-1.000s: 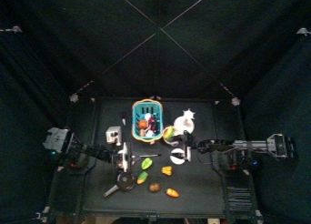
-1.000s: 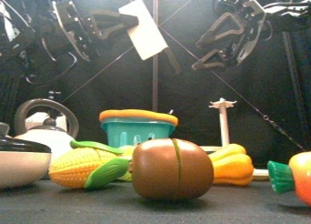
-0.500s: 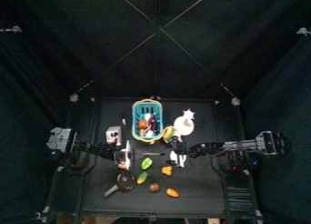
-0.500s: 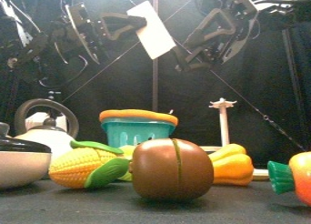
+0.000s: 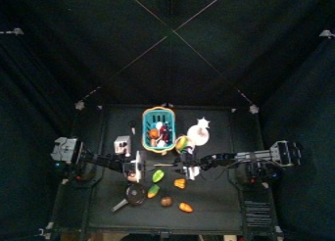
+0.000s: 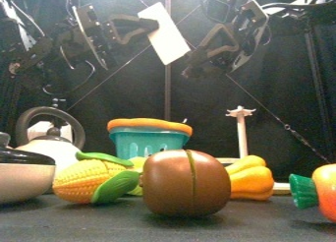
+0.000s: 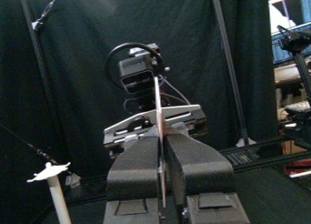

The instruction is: Grasp cleaver handle

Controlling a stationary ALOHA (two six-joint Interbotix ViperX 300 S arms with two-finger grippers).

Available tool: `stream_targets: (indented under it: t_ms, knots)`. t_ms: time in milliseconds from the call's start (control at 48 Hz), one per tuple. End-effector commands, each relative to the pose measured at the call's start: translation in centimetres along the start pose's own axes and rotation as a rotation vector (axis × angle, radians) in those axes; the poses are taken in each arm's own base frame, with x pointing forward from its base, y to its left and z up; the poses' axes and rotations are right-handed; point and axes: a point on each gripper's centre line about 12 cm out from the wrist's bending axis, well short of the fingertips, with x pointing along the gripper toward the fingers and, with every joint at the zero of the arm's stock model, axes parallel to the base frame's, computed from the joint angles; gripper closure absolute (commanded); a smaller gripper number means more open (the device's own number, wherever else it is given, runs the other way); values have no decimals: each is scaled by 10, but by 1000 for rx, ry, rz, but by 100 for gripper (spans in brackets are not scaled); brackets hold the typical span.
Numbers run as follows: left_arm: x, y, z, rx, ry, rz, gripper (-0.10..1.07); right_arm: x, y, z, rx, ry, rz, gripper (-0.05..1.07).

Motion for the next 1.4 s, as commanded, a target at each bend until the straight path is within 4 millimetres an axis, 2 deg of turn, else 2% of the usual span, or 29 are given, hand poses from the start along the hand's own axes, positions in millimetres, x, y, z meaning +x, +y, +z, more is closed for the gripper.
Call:
stream_targets:
  t_ms: [0, 104, 292, 646, 938, 1146, 1375]
  knots:
    - [2, 4, 3, 1, -15, 21, 57, -4, 1, 14, 0, -40, 3, 33]
    - [0, 6, 2, -1, -4, 40, 56, -4, 1, 14, 2, -40, 5, 41]
    - [-3, 8, 0, -2, 11, 62, 48, -4, 1, 14, 5, -40, 4, 49]
    - [-5, 9, 0, -1, 15, 64, 26, -5, 0, 12, 26, -32, -7, 52]
    - [-5, 9, 0, -1, 16, 62, 22, -5, 0, 12, 22, -33, -9, 54]
    - [-6, 8, 1, -1, 16, 57, 19, -5, 2, 11, 29, -30, -5, 61]
    - [-10, 10, 1, 0, 26, 59, 6, -5, 5, 5, 47, -13, -2, 63]
